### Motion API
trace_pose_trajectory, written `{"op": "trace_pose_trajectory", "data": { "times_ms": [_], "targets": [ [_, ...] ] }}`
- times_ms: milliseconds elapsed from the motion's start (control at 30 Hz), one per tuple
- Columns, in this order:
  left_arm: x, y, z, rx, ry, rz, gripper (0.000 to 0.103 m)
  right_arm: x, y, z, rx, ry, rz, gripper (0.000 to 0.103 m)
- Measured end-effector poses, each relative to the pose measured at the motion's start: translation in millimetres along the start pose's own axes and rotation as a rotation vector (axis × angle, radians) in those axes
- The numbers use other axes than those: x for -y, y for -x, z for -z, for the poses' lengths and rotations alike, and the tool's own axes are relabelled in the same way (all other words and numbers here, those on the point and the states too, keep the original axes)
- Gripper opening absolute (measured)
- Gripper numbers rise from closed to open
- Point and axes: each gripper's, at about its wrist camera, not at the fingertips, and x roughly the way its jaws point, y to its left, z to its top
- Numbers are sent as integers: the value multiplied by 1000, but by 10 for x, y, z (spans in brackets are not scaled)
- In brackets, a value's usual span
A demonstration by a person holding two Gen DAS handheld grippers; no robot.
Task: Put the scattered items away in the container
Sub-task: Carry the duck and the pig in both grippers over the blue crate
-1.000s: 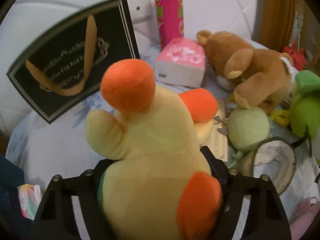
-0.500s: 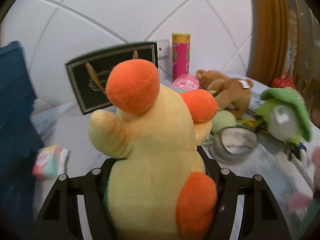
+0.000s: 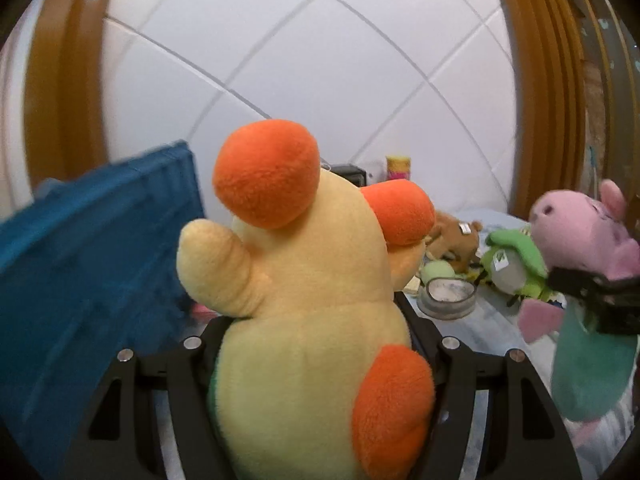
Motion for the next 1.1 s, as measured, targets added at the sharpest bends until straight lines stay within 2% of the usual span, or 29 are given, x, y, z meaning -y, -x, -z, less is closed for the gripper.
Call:
{"op": "trace_pose_trajectory", "data": {
  "times_ms": [133, 333, 433, 633, 800, 967, 1100],
  "targets": [
    [-140, 421, -123, 60, 9, -43, 67, -229, 237, -181, 60, 26, -38, 86],
    [-448, 973, -257, 123, 16, -70, 68, -649, 565, -408, 114, 48, -46, 87],
    [-586, 1187, -290, 130, 15, -75, 69, -903, 744, -515, 142, 54, -48, 87],
    [-866, 1576, -289, 152, 21, -100, 69, -1492, 1095, -613, 192, 86, -114, 88],
    [-1070, 1869, -291, 180, 43, -164, 70, -1885, 1288, -705, 227, 123, -205, 88],
    [-1241, 2076, -351, 204, 75, -254, 71, -2198, 1384, -887, 260, 190, -302, 89],
    [-1410, 2197, -397, 214, 98, -328, 72, -2393, 1456, -1020, 288, 241, -348, 89]
  ]
}}
